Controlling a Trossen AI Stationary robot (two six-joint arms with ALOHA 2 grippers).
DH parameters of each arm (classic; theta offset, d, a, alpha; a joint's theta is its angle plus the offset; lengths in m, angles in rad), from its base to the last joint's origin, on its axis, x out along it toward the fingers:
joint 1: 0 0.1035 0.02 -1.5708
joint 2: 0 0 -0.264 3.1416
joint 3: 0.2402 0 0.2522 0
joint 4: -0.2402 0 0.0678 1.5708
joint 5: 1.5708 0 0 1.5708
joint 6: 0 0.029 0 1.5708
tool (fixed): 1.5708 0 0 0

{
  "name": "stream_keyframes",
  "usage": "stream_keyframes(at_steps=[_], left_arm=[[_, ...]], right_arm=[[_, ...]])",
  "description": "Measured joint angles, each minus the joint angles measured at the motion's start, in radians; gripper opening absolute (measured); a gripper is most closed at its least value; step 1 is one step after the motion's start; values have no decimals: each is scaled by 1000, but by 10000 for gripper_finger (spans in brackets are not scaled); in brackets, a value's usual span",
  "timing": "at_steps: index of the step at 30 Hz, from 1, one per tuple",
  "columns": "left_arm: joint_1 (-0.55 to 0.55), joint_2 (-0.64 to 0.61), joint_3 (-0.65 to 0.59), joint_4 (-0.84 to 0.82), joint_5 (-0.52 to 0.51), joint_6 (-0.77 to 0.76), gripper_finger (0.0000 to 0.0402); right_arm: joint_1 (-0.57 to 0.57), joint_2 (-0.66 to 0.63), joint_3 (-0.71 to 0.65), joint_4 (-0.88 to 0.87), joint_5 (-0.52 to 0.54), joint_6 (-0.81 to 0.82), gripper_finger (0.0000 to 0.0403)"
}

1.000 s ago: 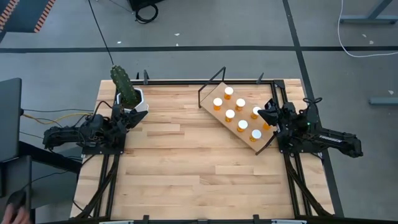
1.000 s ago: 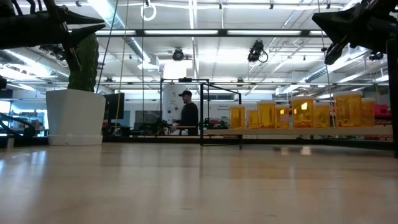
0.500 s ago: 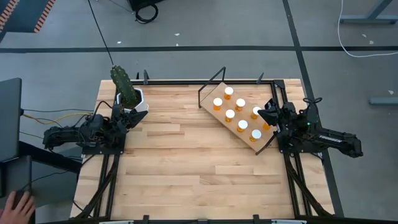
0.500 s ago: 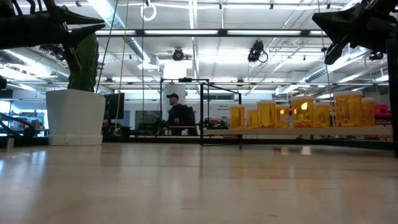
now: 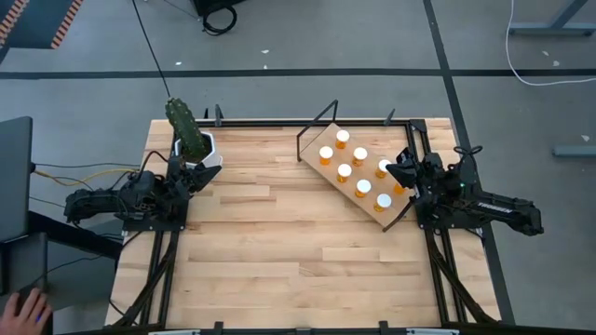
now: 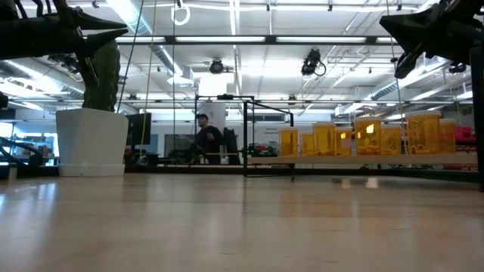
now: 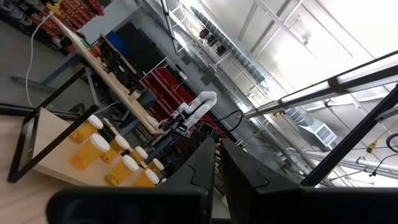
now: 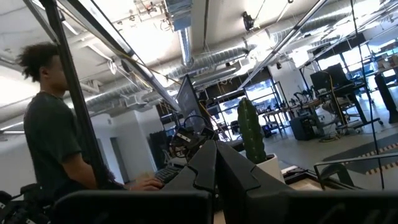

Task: Pick and place medicine bottles onto shelf by color
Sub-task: Return to Home Position

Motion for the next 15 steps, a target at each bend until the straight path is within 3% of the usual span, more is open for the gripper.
stream_keyframes(at_steps=[15], left_arm=[[0,0,0,0,0,0,36]], right_arm=[[0,0,0,0,0,0,17]])
